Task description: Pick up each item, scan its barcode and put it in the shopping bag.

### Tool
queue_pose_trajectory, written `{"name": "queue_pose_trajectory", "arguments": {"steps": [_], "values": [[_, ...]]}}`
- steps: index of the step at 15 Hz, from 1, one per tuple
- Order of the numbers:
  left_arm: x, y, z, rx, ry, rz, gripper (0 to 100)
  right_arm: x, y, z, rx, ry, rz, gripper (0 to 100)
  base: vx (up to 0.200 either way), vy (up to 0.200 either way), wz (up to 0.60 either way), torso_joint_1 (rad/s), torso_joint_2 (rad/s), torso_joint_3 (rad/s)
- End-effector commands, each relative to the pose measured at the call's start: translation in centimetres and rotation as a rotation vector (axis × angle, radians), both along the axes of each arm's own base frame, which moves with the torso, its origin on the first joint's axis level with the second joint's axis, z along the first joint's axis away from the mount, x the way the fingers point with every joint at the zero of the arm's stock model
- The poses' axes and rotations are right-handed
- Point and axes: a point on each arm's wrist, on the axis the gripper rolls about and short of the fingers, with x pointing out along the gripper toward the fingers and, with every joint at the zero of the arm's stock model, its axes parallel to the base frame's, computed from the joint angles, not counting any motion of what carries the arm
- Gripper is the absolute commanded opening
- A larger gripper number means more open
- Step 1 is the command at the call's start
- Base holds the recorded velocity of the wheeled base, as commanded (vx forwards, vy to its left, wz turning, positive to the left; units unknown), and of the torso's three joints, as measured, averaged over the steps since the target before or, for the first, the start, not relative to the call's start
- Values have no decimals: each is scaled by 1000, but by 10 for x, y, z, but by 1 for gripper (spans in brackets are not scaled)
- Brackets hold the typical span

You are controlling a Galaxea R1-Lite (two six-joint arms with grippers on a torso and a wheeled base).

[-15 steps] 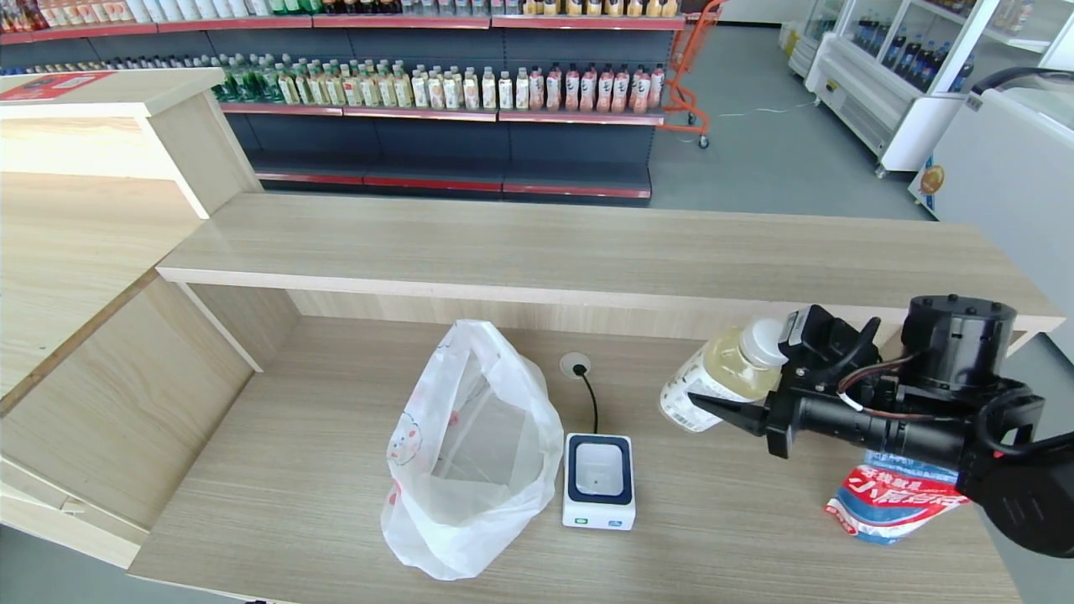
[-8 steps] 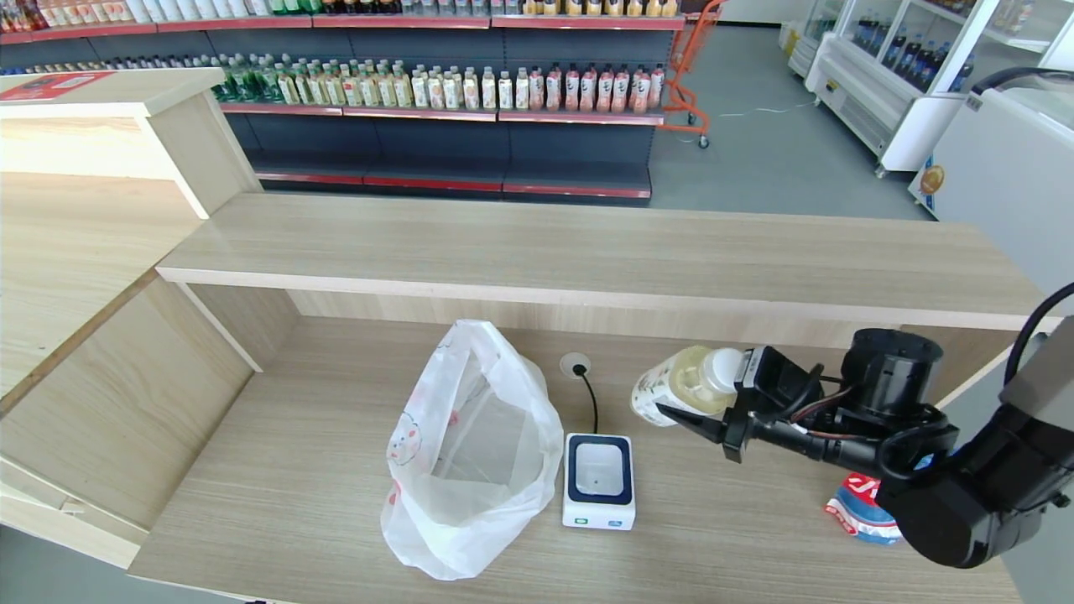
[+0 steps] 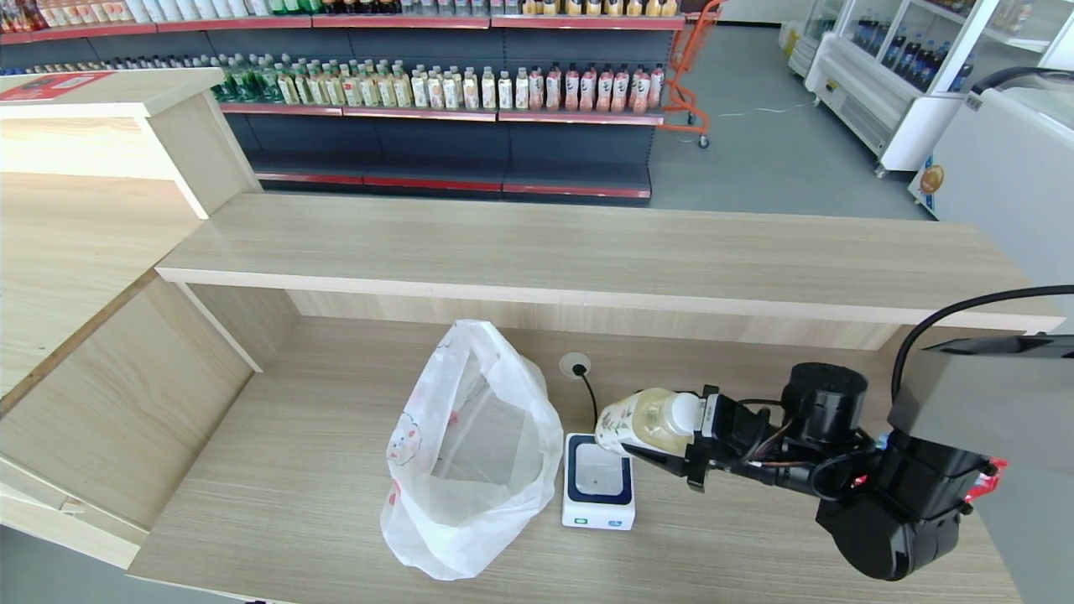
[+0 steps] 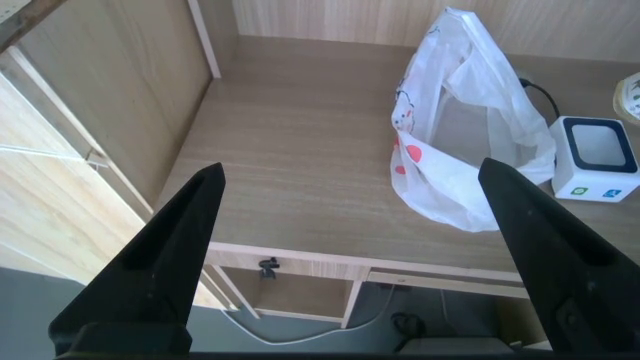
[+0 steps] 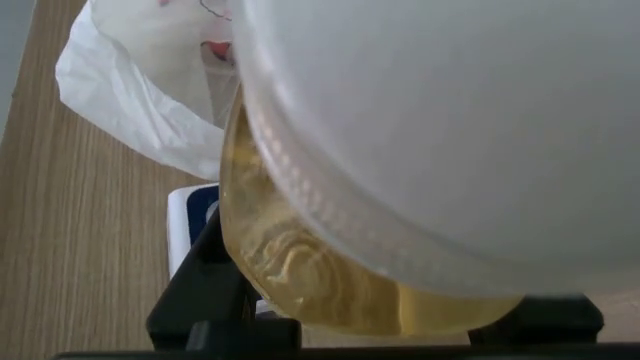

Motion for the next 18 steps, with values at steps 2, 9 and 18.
{"name": "queue_pose_trajectory", "arguments": {"steps": [2, 9, 18], "values": [[0, 0, 0, 0, -1, 0, 100, 8, 5, -15, -6, 10, 42, 0, 0, 0, 0, 0, 0, 0], [0, 0, 0, 0, -1, 0, 100, 24, 4, -32, -49, -113, 145, 0, 0, 0, 0, 0, 0, 0], [0, 0, 0, 0, -1, 0, 100, 37, 7, -42, -46, -181, 183, 0, 0, 0, 0, 0, 0, 0]]}}
